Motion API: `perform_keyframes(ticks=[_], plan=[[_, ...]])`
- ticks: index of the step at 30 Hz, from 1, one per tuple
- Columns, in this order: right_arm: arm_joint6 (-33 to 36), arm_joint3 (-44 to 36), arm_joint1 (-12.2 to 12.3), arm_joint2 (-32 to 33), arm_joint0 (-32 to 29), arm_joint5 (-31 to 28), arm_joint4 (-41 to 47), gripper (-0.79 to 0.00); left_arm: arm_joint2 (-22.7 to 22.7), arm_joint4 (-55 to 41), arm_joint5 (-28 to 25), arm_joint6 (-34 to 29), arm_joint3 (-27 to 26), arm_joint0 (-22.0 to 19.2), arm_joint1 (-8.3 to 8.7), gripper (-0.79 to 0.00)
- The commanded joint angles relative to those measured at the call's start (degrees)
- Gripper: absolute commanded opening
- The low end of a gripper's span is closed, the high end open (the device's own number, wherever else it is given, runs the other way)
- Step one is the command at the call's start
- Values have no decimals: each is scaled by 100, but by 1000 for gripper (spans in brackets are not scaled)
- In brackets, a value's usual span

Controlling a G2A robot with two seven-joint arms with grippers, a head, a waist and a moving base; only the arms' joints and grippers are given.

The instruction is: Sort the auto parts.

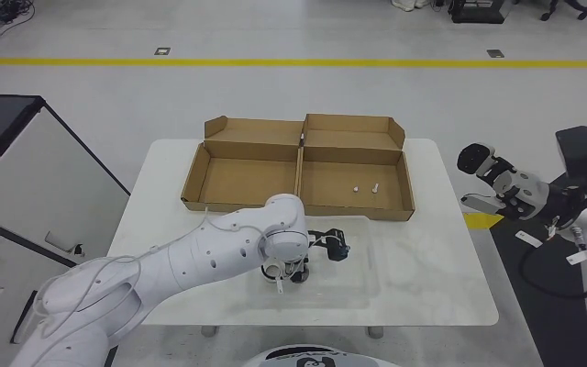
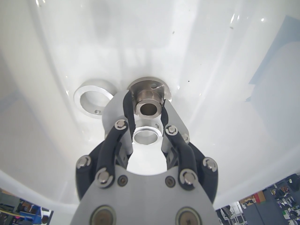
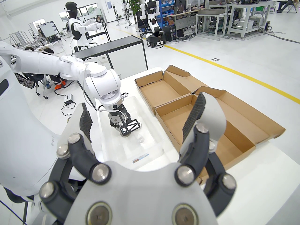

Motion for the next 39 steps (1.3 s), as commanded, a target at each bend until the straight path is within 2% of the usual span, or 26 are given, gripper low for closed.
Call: perform_keyframes(ticks=[1, 7, 8, 9, 10, 17, 25, 34, 39], plan=[[0, 0, 0, 0, 0, 0, 0, 0, 16, -17, -15, 15, 14, -3, 0, -477], [0, 0, 0, 0, 0, 0, 0, 0, 43, -42, -52, 52, 59, -5, -4, -508], [0, 0, 0, 0, 0, 0, 0, 0, 45, -46, -59, 59, 79, 2, -9, -563], [0, 0, 0, 0, 0, 0, 0, 0, 44, -47, -60, 60, 102, 6, -14, -702], [0, 0, 0, 0, 0, 0, 0, 0, 37, -40, -50, 74, 117, 10, -19, -785], [0, 0, 0, 0, 0, 0, 0, 0, -69, 10, -11, 12, -12, 6, 8, -785], [0, 0, 0, 0, 0, 0, 0, 0, -223, -118, 200, -199, -504, -69, 172, -785], [0, 0, 0, 0, 0, 0, 0, 0, -518, -365, 103, -104, -997, -181, 524, -785], [0, 0, 0, 0, 0, 0, 0, 0, -719, -603, -295, 294, -1044, -225, 802, -785]])
